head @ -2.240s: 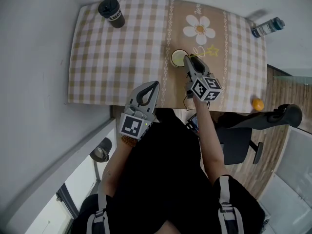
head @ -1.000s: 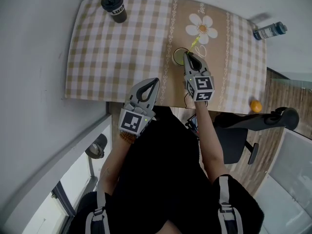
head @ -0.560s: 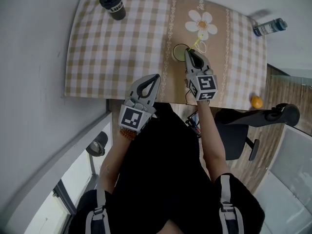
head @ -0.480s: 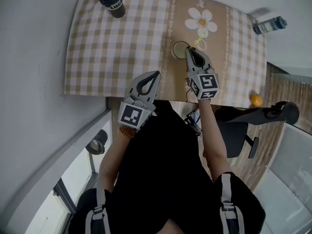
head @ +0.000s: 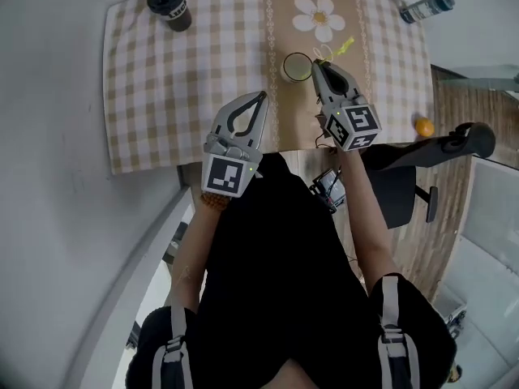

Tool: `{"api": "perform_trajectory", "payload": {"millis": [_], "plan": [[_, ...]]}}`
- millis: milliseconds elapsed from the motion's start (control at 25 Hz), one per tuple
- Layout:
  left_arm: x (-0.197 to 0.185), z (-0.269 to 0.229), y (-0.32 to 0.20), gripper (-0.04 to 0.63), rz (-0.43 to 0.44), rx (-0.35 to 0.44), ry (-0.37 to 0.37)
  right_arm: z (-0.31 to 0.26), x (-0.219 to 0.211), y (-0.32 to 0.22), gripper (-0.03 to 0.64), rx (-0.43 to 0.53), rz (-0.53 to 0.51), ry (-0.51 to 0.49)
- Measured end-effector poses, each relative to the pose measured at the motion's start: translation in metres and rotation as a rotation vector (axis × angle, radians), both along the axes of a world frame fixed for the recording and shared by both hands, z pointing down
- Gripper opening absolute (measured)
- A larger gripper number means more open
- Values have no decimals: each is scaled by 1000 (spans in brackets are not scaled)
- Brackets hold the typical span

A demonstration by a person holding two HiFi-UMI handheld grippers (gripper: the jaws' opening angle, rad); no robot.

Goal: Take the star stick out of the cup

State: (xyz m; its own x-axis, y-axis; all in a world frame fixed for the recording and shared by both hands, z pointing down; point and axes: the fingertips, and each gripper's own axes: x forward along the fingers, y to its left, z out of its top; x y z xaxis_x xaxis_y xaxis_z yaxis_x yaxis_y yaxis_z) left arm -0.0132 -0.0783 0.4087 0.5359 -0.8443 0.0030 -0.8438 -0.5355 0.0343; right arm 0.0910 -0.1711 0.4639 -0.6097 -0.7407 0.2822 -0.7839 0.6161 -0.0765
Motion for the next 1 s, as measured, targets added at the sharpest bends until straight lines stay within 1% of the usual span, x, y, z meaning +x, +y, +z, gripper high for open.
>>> {"api": "perform_trajectory", "payload": {"millis": [160,320,400,480,640,840,1000], "plan": [[-2,-3,-11,2,49,27,-31,-15,0,5,11,20,31,2],[7,-10,-23,2,86,31,-22,-26,10,7,9,29,85,-11],[12,-13,-29,2,94,45,-17,-28,12,7,9,40,93,-10],[15,-10,-36,2,88,54,-9,-25,12,8,9,45,89,-7],[14,14,-57,2,41,21,-7,-19,12,3,9,44,79,-15],[9,19,-65,2,-3,-16,11,-22,18,6,9,43,66,-15],[11,22,-67,2,-8,-24,14,-31,18,4,9,66,62,-36]]}}
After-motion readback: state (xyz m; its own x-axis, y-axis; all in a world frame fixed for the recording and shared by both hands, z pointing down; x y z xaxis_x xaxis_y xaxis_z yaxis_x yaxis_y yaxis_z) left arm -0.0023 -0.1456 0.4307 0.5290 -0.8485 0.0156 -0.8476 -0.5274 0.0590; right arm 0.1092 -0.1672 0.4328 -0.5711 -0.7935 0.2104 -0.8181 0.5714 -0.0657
